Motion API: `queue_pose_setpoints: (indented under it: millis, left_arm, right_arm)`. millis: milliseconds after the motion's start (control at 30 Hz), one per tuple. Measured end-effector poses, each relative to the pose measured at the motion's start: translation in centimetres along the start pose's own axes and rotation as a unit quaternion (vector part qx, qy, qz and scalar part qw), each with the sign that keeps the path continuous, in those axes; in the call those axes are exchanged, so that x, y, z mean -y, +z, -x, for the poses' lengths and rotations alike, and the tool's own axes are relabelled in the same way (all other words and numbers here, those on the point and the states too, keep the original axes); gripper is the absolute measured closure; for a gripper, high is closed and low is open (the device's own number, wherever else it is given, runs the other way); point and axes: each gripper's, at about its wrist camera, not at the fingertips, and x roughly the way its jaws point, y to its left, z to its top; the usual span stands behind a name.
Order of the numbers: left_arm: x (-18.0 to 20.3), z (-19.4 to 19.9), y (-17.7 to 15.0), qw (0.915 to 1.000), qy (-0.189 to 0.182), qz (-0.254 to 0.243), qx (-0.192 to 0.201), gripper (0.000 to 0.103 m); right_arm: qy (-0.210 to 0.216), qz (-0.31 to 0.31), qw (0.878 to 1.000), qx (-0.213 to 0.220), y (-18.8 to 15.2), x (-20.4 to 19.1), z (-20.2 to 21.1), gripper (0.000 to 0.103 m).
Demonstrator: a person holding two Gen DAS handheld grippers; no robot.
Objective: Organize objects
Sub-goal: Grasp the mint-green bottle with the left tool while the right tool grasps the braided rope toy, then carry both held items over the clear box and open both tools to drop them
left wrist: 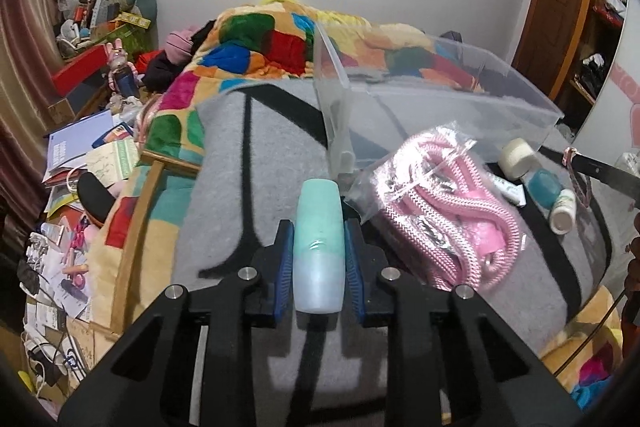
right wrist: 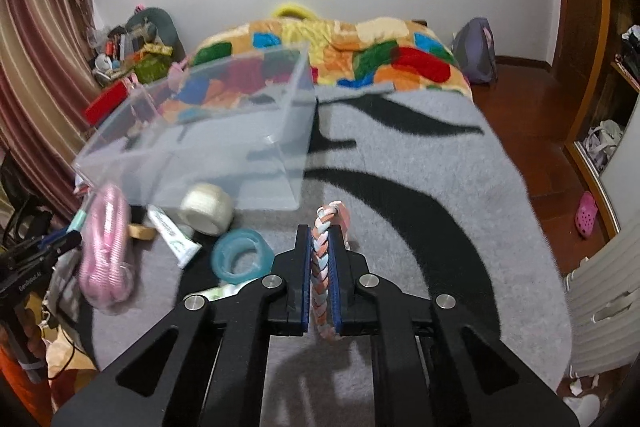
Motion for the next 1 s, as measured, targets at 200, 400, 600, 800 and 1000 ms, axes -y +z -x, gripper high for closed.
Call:
queue_pose_setpoints:
  millis: [200,400,600,800,1000]
  left_arm:
    - [0.0,3.2,1.9,0.9992,-0.006,0.002,0.038,0.078]
    - [0.9,4.8,5.6,0.9966,-0.028,-0.001,0.077,0.078]
    - [2.4,3.6,9.3,0.9953,-0.050,-0.009,0.082,0.078]
    - [4.0,0.4,11.7,0.9964,-0.061,-0.020,0.056,0.078]
    - [4.8,-3.3,13.0,0.9970,-0.073,-0.019,0.013,0.078]
  right_arm:
    - [0.024,0.008,0.999,0.037,2.1,-1.3,2.4,0.096]
    - [0.040,0.023,0.996,0.070,4.8,-3.1,3.4,0.096]
    - [0.051,0.035,0.995,0.081,7.3,-4.9,2.3,0.096]
    - [0.046,0.052,0.996,0.062,9.3,-6.2,-0.4,0.096]
    - [0.035,0.068,0.997,0.017,10.4,-7.1,-4.2,0.096]
